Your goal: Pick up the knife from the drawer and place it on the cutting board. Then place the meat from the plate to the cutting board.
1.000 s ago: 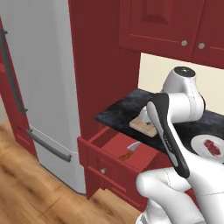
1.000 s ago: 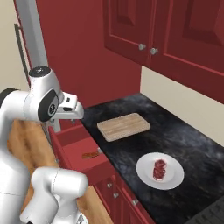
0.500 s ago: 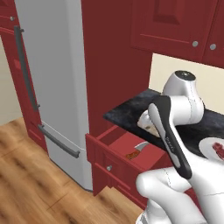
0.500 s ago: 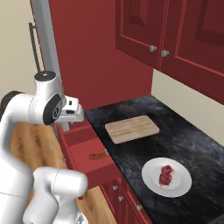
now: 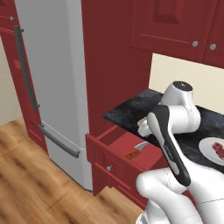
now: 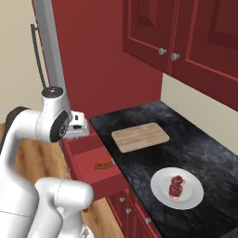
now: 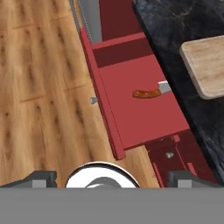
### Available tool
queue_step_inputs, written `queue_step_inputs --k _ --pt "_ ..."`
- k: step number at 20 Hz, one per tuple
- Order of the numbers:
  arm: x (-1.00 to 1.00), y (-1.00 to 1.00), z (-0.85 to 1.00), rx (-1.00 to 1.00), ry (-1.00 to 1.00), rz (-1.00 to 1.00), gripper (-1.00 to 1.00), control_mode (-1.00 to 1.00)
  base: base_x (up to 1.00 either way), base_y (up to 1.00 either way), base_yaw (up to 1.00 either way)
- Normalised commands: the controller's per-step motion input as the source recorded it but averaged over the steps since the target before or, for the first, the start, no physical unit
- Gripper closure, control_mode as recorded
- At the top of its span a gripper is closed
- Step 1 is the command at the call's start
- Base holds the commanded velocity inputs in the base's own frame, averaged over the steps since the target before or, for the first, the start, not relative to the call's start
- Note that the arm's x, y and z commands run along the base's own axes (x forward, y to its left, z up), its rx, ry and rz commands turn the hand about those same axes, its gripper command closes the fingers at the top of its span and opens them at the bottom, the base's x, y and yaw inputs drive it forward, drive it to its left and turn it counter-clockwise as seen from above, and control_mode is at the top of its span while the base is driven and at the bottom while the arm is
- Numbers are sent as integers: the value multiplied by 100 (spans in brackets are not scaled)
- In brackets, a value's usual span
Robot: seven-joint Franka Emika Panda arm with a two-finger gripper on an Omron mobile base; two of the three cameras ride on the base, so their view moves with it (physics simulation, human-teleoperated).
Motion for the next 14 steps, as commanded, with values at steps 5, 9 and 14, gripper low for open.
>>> queue_step_inputs --k 5,9,14 --pt "0 27 -44 -6 0 2 -100 -100 0 0 0" --pt "5 20 -49 -4 0 0 -100 -100 0 0 0" --pt "21 9 -42 0 4 5 -100 -100 0 0 0"
